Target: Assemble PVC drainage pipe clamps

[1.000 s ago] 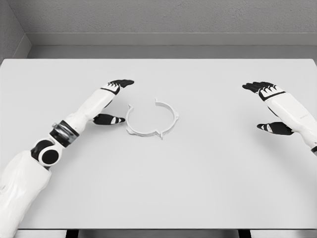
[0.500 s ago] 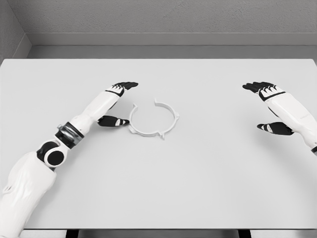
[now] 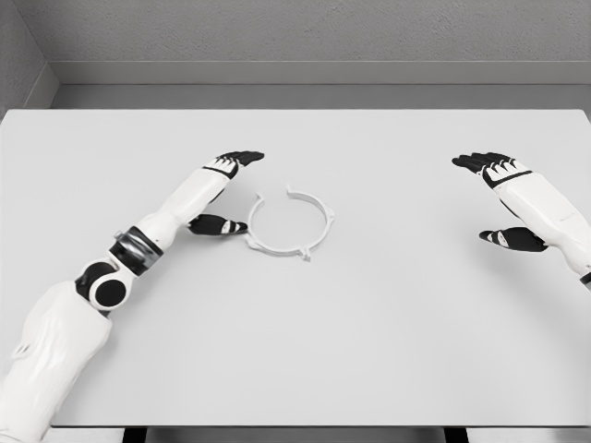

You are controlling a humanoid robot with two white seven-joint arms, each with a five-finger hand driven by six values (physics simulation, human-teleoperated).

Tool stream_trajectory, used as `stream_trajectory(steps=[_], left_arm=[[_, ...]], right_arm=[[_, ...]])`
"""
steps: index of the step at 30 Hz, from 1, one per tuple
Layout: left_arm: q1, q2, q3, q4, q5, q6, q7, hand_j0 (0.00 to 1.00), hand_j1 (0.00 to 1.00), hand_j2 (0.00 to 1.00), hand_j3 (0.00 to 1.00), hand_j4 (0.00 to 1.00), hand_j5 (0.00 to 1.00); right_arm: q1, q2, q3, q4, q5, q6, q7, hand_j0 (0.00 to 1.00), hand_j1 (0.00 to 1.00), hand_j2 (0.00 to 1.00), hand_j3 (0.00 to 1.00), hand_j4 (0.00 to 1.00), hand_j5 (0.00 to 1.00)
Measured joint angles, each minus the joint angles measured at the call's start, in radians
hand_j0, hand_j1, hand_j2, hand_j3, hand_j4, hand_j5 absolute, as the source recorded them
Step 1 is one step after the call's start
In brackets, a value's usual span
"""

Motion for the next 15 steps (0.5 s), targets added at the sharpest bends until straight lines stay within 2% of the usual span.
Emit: stream_trajectory(steps=[15], left_arm=[[-0.003, 0.006, 0.008, -0.004, 0.007, 0.0, 0.001, 1.0, 1.0, 1.0, 1.0, 1.0, 1.0]], right_arm=[[0.0, 0.0, 0.001, -0.001, 0.0, 0.0, 0.0, 1.0, 1.0, 1.0, 1.0, 1.0, 1.0]])
